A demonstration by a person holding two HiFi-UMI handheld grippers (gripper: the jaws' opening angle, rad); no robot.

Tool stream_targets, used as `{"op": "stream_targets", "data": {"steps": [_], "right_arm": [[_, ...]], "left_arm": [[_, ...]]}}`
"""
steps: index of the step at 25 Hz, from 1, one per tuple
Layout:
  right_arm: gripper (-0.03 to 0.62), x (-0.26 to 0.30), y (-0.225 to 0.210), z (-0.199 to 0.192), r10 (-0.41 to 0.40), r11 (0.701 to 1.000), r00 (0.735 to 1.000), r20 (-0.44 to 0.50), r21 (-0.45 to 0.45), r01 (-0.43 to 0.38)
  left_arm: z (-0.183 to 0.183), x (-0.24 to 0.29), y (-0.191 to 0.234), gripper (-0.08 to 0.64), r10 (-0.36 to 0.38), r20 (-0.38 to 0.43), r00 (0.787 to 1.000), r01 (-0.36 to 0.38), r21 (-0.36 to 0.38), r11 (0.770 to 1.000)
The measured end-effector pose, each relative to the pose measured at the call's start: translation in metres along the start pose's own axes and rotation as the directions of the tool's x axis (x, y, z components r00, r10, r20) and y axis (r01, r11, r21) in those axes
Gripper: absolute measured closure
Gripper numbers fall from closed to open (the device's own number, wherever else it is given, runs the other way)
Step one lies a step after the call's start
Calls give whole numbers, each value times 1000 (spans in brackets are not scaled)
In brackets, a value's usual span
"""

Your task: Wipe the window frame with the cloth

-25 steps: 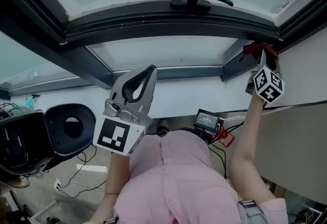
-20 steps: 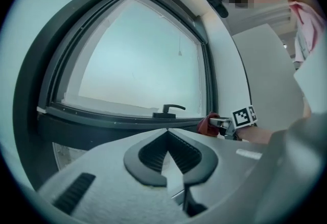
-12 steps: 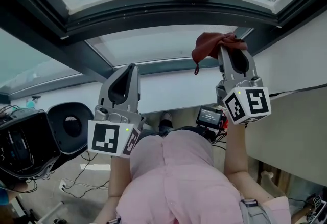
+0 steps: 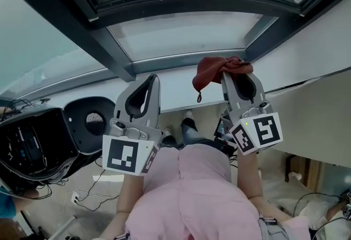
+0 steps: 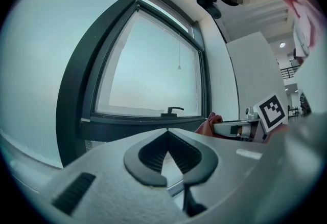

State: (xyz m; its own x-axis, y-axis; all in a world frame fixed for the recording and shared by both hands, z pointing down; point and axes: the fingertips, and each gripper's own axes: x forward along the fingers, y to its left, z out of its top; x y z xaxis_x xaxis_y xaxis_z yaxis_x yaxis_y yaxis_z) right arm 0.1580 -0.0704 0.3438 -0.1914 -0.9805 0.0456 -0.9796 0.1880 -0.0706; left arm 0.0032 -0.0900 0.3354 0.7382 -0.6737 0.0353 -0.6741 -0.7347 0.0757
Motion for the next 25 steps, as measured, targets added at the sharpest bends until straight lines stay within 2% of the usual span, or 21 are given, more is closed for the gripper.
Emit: {"op": "stream_targets", "data": {"steps": [11, 20, 25], "right_arm": [[525, -57, 80, -11, 11, 1000, 1000, -9, 17, -11], [525, -73, 101, -17, 94, 995, 995, -23, -9, -95], [525, -75, 104, -21, 139, 990, 990, -38, -17, -140]], "left_arm": [[-7, -74, 0, 563, -11, -14, 1000, 11, -7, 1000], [-12, -82, -13, 563, 58, -19, 998, -58, -2, 998], [-11, -77, -27, 563, 72, -14, 997, -72, 7, 997]]}}
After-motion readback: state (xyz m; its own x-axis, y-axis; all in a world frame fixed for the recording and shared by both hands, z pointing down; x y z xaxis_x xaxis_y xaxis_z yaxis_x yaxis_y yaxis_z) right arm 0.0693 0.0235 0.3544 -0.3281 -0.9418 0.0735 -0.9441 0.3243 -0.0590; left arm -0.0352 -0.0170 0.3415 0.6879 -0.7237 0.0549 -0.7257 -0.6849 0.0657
